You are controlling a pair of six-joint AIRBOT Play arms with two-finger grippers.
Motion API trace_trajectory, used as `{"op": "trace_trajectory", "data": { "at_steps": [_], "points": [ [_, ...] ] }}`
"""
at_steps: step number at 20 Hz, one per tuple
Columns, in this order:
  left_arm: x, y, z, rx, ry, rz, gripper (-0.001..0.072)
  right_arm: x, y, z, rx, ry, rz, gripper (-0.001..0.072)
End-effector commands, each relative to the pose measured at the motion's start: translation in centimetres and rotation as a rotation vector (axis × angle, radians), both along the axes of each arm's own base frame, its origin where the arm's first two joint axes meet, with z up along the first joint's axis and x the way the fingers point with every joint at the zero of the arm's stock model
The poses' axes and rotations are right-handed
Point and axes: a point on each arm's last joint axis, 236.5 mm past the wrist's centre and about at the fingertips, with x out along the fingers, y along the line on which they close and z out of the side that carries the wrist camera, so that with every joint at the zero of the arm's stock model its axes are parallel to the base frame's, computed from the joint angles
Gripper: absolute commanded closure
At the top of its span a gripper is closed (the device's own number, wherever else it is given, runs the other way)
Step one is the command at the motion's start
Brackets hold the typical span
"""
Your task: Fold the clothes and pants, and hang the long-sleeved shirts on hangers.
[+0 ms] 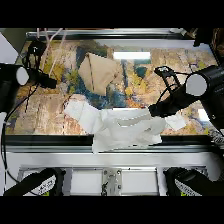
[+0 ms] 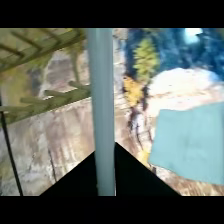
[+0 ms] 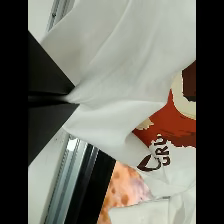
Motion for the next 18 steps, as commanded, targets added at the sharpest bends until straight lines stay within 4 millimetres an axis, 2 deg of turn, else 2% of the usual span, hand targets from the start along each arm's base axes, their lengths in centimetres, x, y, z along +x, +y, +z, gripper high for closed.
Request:
{"op": "trace_trajectory", "data": {
  "at_steps": [1,3,6,8,10,12,15,17,18],
  "points": [
    [-7.6,-8.5,3.1,-0.1,0.055,-0.534,0.0687,0.0,0.0,0.0,0.0,0.001,0.0,0.0687],
    [-11.7,-9.0,3.2,-0.116,0.152,-0.628,0.0687,0.0,0.0,0.0,0.0,0.001,0.0,0.0687],
    [-12.6,-9.1,5.0,-0.11,0.093,-0.633,0.0686,0.0,0.0,0.0,-0.001,0.001,0.0,0.0687],
    [-14.4,-9.0,5.1,-0.067,0.112,-0.721,0.0687,0.0,0.0,0.0,0.0,0.001,0.0,0.0687],
    [-17.7,-8.6,4.2,-0.009,0.205,-0.893,0.0687,0.0,0.0,0.0,0.0,0.001,0.0,0.0687],
    [-20.2,-8.2,3.5,-0.017,0.308,-0.951,0.0688,0.0,0.0,0.0,0.0,0.001,0.0,0.0687],
    [-21.7,-8.3,1.4,-0.013,0.346,-1.044,0.0688,0.0,0.0,0.0,0.0,0.001,0.0,0.0687],
    [-23.1,-9.3,-0.5,-0.065,0.364,-1.124,0.0688,0.0,0.0,0.0,0.0,0.001,-0.001,0.0687],
    [-23.1,-9.8,-1.3,-0.089,0.359,-1.126,0.0688,0.0,0.0,0.0,0.0,0.001,-0.001,0.0687]
  ]
}}
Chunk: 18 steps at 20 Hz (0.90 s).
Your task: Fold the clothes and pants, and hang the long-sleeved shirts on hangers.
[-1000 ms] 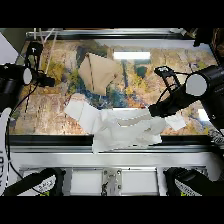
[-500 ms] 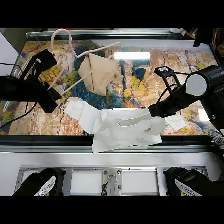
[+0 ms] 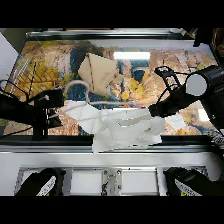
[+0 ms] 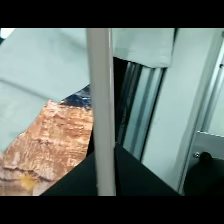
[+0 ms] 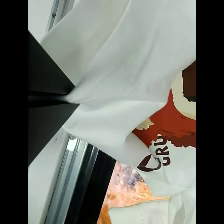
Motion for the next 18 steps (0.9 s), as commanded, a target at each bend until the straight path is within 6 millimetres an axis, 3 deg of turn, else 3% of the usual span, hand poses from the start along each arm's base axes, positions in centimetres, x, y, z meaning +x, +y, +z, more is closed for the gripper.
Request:
{"op": "trace_trajectory", "data": {
  "at_steps": [1,5,12,18],
  "points": [
    [-1.4,-1.4,-2.6,-0.064,0.037,-0.088,0.0688,0.0,0.0,0.0,0.0,0.001,-0.001,0.0687],
    [0.2,-1.8,-4.3,-0.073,0.074,-0.066,0.0688,0.0,0.0,0.0,0.0,0.001,-0.001,0.0687],
    [0.9,-2.0,-6.4,-0.075,0.188,-0.113,0.0689,0.0,0.0,0.0,0.0,0.001,-0.001,0.0687],
    [1.2,-4.6,-7.3,-0.137,0.235,-0.153,0.069,0.0,0.0,0.0,0.0,0.001,-0.001,0.0687]
  ]
}}
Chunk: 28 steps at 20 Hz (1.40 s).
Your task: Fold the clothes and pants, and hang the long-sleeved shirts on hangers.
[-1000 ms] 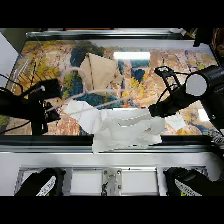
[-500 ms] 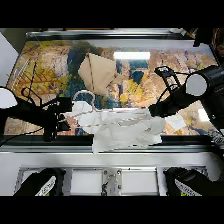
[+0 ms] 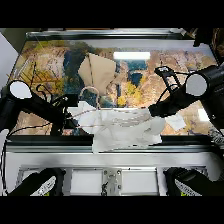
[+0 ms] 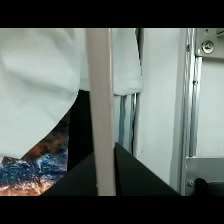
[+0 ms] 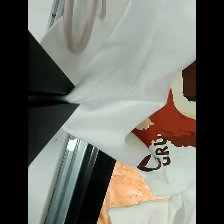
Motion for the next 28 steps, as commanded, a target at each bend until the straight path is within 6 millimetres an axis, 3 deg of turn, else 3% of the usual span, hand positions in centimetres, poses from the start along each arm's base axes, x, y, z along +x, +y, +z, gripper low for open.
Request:
{"op": "trace_trajectory", "data": {
  "at_steps": [1,5,14,17,22,24,28],
  "points": [
    [0.1,-1.5,-0.9,-0.02,0.027,-0.034,0.069,0.0,0.0,0.0,0.0,0.001,-0.001,0.0688],
    [1.0,-2.8,-1.8,-0.022,0.007,-0.037,0.0689,0.0,0.0,0.0,0.0,0.001,-0.001,0.0687],
    [1.1,-2.8,-3.9,-0.014,0.047,-0.005,0.0689,0.1,0.0,-0.4,-0.009,0.007,0.036,0.0688],
    [1.1,-4.2,-3.4,-0.078,0.058,0.016,0.069,0.4,-0.1,1.6,-0.011,-0.034,0.084,0.0689],
    [3.0,-6.7,-1.9,-0.202,0.009,0.085,0.0689,0.5,-0.3,6.2,0.006,-0.103,0.061,0.0689],
    [3.6,-7.2,-1.7,-0.219,-0.012,0.101,0.0689,0.6,-0.2,6.8,0.013,-0.121,0.061,0.0689],
    [2.8,-8.4,-1.8,-0.218,-0.032,0.041,0.0689,1.5,0.3,7.0,0.031,-0.159,0.062,0.0689]
  ]
}}
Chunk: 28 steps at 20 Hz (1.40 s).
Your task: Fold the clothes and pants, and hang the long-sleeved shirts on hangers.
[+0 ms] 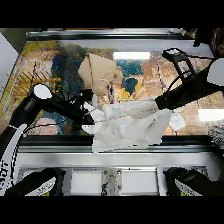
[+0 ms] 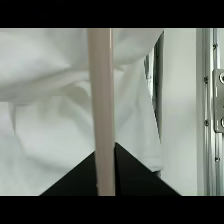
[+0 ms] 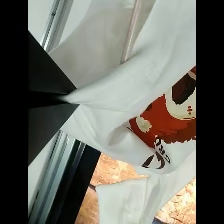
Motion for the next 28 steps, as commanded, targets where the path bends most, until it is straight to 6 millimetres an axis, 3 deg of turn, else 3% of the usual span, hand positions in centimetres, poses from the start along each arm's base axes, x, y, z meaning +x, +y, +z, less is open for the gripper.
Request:
{"op": "trace_trajectory", "data": {
  "at_steps": [1,9,13,15,19,24,28],
  "points": [
    [0.0,-1.3,0.1,-0.017,-0.033,-0.019,0.0689,1.0,0.7,0.8,0.03,-0.053,0.003,0.0689],
    [-0.5,-1.7,0.1,-0.018,-0.026,-0.041,0.0688,2.1,4.8,2.0,0.099,-0.162,0.097,0.0689],
    [-1.0,-1.6,0.2,-0.016,-0.012,-0.055,0.0688,3.0,2.3,1.9,0.008,-0.194,0.028,0.0689],
    [-1.1,-1.6,0.2,-0.016,-0.009,-0.057,0.0689,3.0,2.5,1.9,0.013,-0.194,0.036,0.0689],
    [-1.0,-1.6,0.2,-0.017,-0.011,-0.054,0.0688,2.5,5.8,2.4,0.099,-0.211,0.103,0.069],
    [-0.9,-1.7,0.2,-0.019,-0.014,-0.052,0.0688,0.4,12.8,3.9,0.261,-0.244,0.253,0.0689],
    [-0.9,-1.7,0.2,-0.019,-0.013,-0.052,0.0688,-0.8,16.6,3.9,0.317,-0.252,0.331,0.0689]
  ]
}}
